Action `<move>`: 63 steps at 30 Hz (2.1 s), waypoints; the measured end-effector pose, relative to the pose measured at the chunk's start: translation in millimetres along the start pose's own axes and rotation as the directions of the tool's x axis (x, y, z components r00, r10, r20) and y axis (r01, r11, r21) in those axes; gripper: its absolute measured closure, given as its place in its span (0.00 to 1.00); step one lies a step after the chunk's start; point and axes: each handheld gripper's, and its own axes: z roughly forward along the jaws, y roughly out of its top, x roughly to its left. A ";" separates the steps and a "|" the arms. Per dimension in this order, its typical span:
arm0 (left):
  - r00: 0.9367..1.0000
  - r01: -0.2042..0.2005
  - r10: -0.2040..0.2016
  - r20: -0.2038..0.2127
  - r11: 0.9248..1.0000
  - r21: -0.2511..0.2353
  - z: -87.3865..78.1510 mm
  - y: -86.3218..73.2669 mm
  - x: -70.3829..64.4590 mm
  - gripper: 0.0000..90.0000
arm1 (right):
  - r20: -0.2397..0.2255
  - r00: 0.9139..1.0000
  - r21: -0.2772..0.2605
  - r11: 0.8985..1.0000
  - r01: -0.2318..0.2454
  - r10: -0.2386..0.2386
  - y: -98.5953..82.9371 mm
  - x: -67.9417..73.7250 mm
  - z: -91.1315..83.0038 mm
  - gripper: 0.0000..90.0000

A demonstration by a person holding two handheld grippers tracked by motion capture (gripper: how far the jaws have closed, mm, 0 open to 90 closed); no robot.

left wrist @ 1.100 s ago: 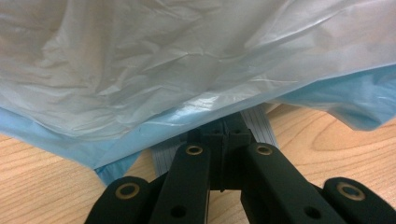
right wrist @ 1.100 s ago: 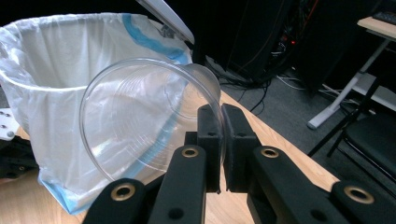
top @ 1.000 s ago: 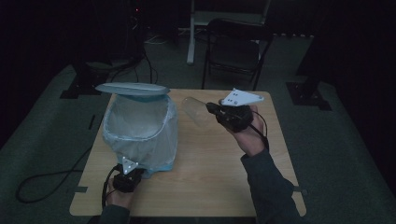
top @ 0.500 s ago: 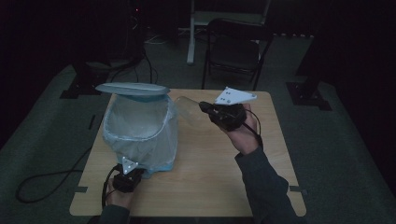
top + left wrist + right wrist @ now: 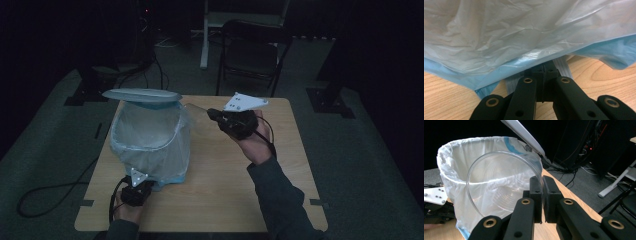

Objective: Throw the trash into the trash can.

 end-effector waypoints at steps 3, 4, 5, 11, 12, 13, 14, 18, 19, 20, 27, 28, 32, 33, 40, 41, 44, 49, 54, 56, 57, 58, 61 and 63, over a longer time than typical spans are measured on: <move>1.000 0.001 -0.001 0.000 1.000 -0.002 0.1 0.0 -0.1 1.00 | -0.005 1.000 -0.004 1.000 0.001 -0.001 1.7 1.3 1.9 0.97; 1.000 0.000 0.000 0.000 1.000 0.000 0.0 0.0 0.0 1.00 | -0.008 1.000 -0.005 1.000 -0.003 0.003 2.0 2.0 2.7 0.97; 1.000 -0.002 0.002 -0.001 1.000 0.001 -0.1 0.0 0.0 1.00 | -0.010 1.000 -0.006 1.000 -0.002 0.002 2.3 2.3 3.5 0.97; 1.000 -0.002 0.002 0.000 1.000 0.001 -0.1 0.0 0.0 1.00 | -0.021 1.000 -0.007 1.000 0.005 -0.005 4.1 5.3 7.4 0.97; 1.000 -0.002 0.002 0.000 1.000 0.001 0.0 0.0 0.0 1.00 | -0.022 1.000 -0.007 1.000 0.006 -0.006 4.5 5.8 7.9 0.97; 1.000 0.000 0.000 0.000 1.000 0.000 0.0 0.0 0.0 1.00 | -0.024 1.000 -0.006 1.000 0.005 -0.005 4.9 6.3 8.2 0.97; 1.000 -0.002 0.002 0.000 1.000 0.001 -0.1 0.0 0.0 1.00 | -0.025 1.000 -0.008 1.000 0.008 -0.008 5.3 6.5 8.7 0.97; 1.000 -0.001 0.001 0.000 1.000 0.000 0.0 0.0 0.0 1.00 | -0.036 0.999 -0.013 1.000 0.006 -0.007 7.6 8.1 10.1 0.97; 1.000 -0.009 0.009 0.001 1.000 0.007 -0.4 0.1 0.5 1.00 | -0.037 0.999 -0.013 1.000 0.006 -0.006 8.1 8.7 10.6 0.97; 1.000 -0.008 0.008 0.001 1.000 0.007 -0.4 0.1 0.6 1.00 | -0.039 0.999 -0.013 1.000 0.007 -0.007 8.6 9.2 11.2 0.97; 1.000 -0.004 0.004 0.001 1.000 0.003 -0.2 0.0 0.5 1.00 | -0.050 0.999 -0.018 1.000 0.007 -0.008 12.1 12.2 15.2 0.97; 1.000 -0.004 0.004 0.001 1.000 0.004 -0.2 0.0 0.4 1.00 | -0.052 0.999 -0.017 1.000 0.008 -0.008 12.6 12.6 15.5 0.97; 1.000 -0.004 0.004 0.001 1.000 0.003 -0.2 0.0 0.4 1.00 | -0.059 0.998 -0.019 1.000 0.010 -0.011 14.5 14.5 17.6 0.97; 1.000 -0.004 0.004 0.001 1.000 0.003 -0.3 0.0 0.3 1.00 | -0.060 0.998 -0.023 1.000 0.015 -0.016 15.0 14.8 18.4 0.97; 1.000 -0.004 0.004 0.002 1.000 0.002 -0.1 -0.1 0.5 1.00 | -0.075 0.997 -0.027 0.999 0.018 -0.020 17.9 18.9 23.8 0.97; 1.000 -0.005 0.005 0.001 1.000 0.003 -0.2 -0.1 0.4 1.00 | -0.076 0.997 -0.028 0.999 0.016 -0.018 18.3 19.5 24.5 0.97; 1.000 -0.005 0.005 0.001 1.000 0.003 -0.2 -0.1 0.4 1.00 | -0.084 0.996 -0.029 0.999 0.017 -0.020 19.9 21.6 27.1 0.97; 1.000 -0.005 0.005 0.000 1.000 0.002 -0.2 -0.1 0.3 1.00 | -0.094 0.995 -0.030 0.999 0.020 -0.022 23.6 26.1 32.2 0.97; 1.000 -0.005 0.005 0.001 1.000 0.001 -0.2 -0.2 0.4 1.00 | -0.105 0.994 -0.029 0.999 0.027 -0.030 28.7 31.0 39.9 0.97; 1.000 -0.005 0.005 0.001 1.000 0.000 -0.1 -0.3 0.3 1.00 | -0.108 0.993 -0.025 0.999 0.038 -0.040 30.7 32.7 43.3 0.97; 1.000 -0.005 0.005 0.002 1.000 0.000 -0.1 -0.2 0.4 1.00 | -0.108 0.993 -0.021 0.999 0.041 -0.043 31.8 33.6 44.8 0.97; 1.000 -0.005 0.005 0.002 1.000 0.000 -0.2 -0.3 0.4 1.00 | -0.108 0.993 -0.021 0.999 0.041 -0.043 32.8 34.4 46.1 0.97; 1.000 -0.005 0.005 0.002 1.000 0.000 -0.1 -0.3 0.4 1.00 | -0.113 0.993 -0.024 0.999 0.041 -0.043 35.6 36.4 49.7 0.97; 1.000 -0.005 0.005 0.002 1.000 0.000 -0.1 -0.3 0.4 1.00 | -0.113 0.993 -0.026 0.999 0.036 -0.039 37.3 37.5 52.4 0.96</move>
